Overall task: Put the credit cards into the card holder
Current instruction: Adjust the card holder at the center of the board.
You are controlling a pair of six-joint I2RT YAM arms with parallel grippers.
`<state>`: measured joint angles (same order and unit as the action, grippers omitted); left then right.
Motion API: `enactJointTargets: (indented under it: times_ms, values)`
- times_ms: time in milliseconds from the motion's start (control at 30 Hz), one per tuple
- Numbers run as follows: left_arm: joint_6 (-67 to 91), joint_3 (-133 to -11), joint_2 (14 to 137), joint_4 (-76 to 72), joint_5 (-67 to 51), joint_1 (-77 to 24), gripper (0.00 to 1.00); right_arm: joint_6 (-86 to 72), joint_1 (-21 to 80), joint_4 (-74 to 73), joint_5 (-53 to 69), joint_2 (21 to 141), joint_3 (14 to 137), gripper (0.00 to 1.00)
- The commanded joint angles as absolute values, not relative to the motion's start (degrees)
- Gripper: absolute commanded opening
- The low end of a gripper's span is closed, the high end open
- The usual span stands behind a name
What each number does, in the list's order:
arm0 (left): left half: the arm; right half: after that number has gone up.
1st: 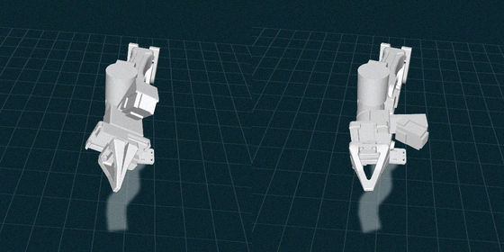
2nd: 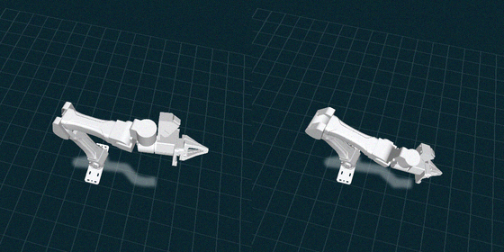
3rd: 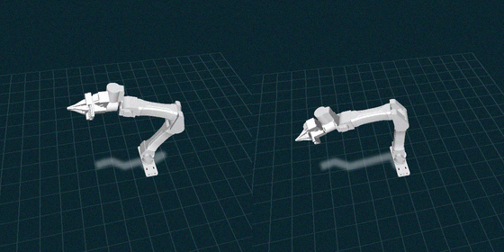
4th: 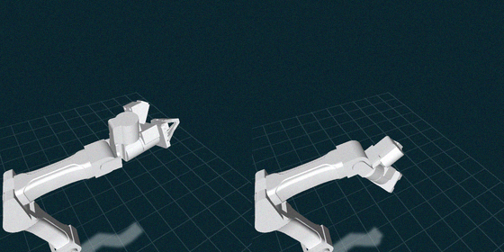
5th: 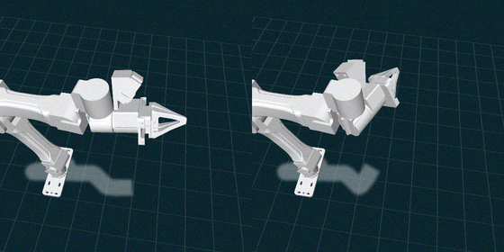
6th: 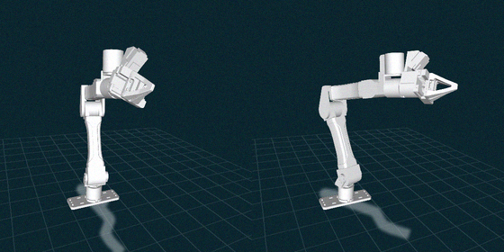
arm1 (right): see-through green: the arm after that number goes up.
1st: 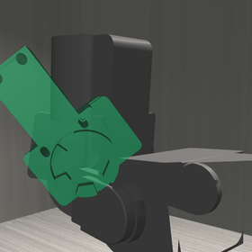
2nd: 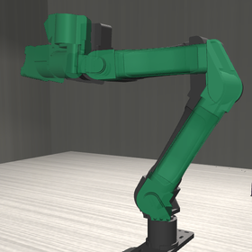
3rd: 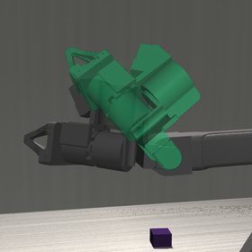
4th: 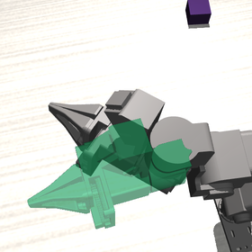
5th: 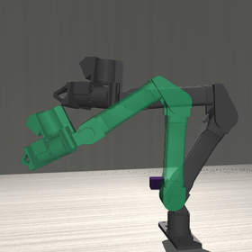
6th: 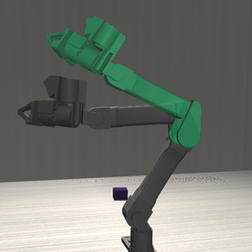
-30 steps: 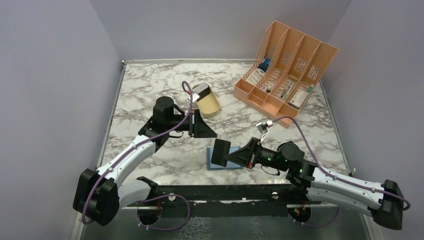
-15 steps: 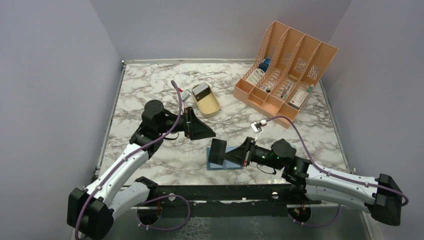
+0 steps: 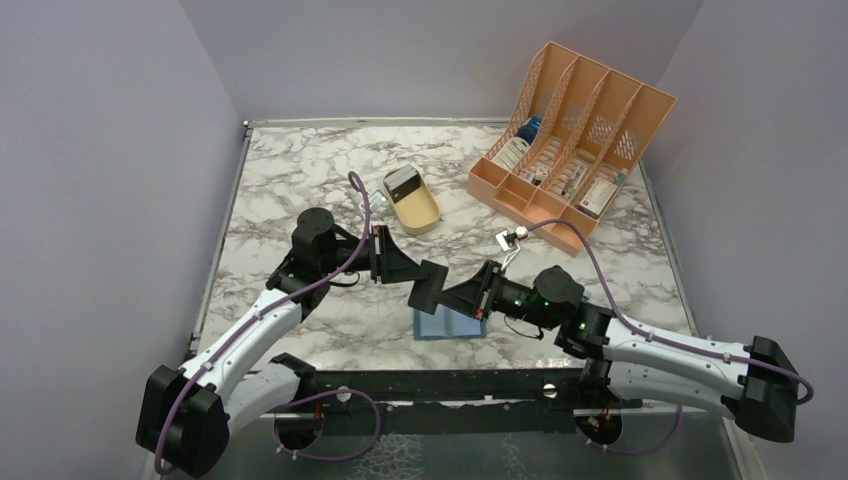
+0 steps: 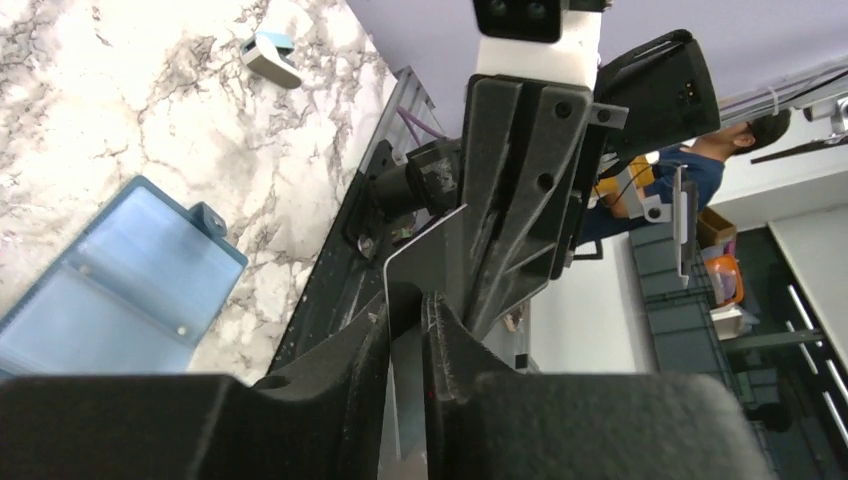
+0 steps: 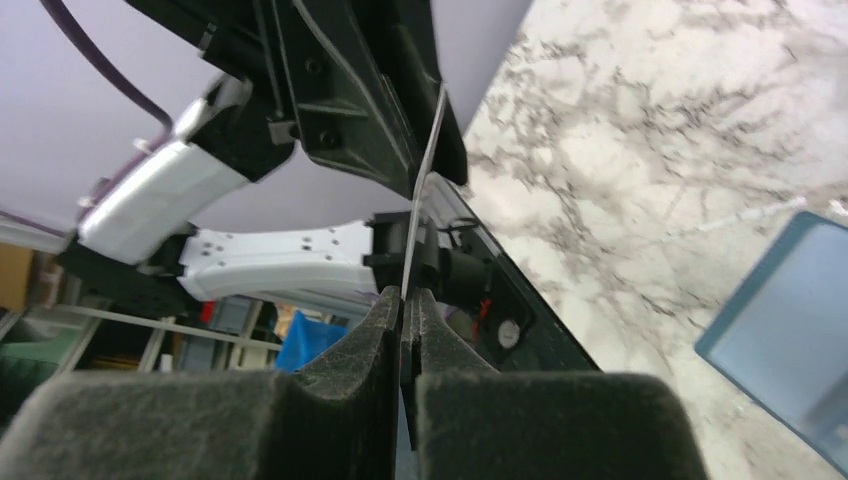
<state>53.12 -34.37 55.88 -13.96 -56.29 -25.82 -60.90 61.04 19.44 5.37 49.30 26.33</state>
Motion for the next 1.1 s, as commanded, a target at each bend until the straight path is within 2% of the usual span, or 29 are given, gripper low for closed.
enactJointTargets:
  times_ms: [0, 67, 167, 400, 667, 933, 1067]
  values:
    - [51.6, -33.3, 57.4, -15.7, -57.8, -25.8, 0.10, -58.4, 61.3, 21.2, 6.0, 50.4, 29.0, 0.04]
    - [48.4, -34.4, 58.1, -12.9, -57.9, -25.5, 0.06, -57.4, 61.3, 21.3, 6.4, 49.3, 28.6, 0.04]
    - [46.0, -35.8, 59.2, -10.6, -58.2, -25.2, 0.06, -57.3, 61.3, 20.9, 6.1, 47.0, 27.3, 0.04]
    - [45.5, -37.4, 61.0, -10.9, -58.7, -24.6, 0.17, -57.3, 61.3, 21.3, 7.4, 45.0, 25.5, 0.03]
    - [46.5, -37.7, 61.9, -12.3, -59.3, -24.5, 0.18, -57.6, 61.3, 23.6, 9.2, 44.3, 23.3, 0.01]
    - [46.6, -38.1, 62.2, -12.6, -59.5, -24.3, 0.01, -58.1, 61.2, 24.2, 12.5, 44.5, 22.0, 0.01]
    - [47.4, -38.1, 62.0, -13.5, -59.9, -24.2, 0.00, -58.9, 61.2, 23.6, 12.6, 43.3, 20.6, 0.01]
